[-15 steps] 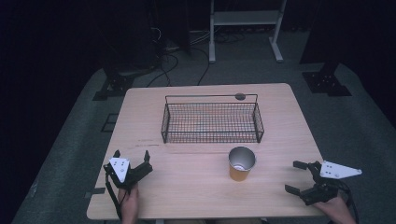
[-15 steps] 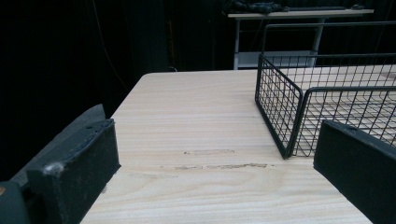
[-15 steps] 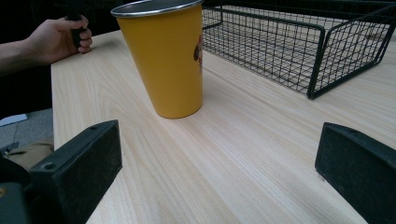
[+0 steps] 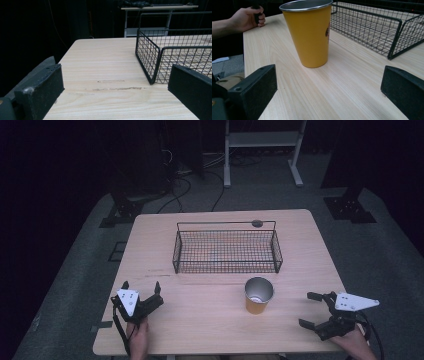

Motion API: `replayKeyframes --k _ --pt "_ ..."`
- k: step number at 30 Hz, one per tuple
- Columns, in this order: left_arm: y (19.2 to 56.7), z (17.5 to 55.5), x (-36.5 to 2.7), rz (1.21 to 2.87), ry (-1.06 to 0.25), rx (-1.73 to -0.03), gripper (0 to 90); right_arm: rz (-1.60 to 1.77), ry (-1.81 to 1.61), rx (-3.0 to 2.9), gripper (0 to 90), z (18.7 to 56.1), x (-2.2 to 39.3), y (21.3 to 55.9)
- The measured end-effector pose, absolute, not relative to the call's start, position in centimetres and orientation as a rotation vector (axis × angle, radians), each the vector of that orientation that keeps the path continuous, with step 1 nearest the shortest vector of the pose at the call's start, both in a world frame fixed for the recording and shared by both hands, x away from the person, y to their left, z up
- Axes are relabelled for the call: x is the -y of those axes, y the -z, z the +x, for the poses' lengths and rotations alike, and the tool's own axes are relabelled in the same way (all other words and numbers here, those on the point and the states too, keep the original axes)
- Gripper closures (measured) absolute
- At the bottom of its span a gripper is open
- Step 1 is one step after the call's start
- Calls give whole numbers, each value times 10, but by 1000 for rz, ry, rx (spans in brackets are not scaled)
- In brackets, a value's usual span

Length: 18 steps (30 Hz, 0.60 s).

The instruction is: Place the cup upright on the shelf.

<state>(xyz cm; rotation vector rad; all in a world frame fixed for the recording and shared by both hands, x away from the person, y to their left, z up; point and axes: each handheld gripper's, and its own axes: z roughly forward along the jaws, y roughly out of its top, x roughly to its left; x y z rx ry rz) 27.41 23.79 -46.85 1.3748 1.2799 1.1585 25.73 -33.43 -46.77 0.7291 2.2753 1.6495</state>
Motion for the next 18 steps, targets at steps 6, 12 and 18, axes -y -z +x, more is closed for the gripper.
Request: replayKeyframes --k 6,12,18 --pt "469 274 -238 1377 -1160 -1277 0 719 -1667 -2256 0 258 331 462" --pt "469 274 -238 1376 -1159 -1279 0 709 -1668 -2260 0 260 325 458" --pt "469 274 -238 1377 -1159 -1278 0 696 -1658 -2276 0 264 317 453"
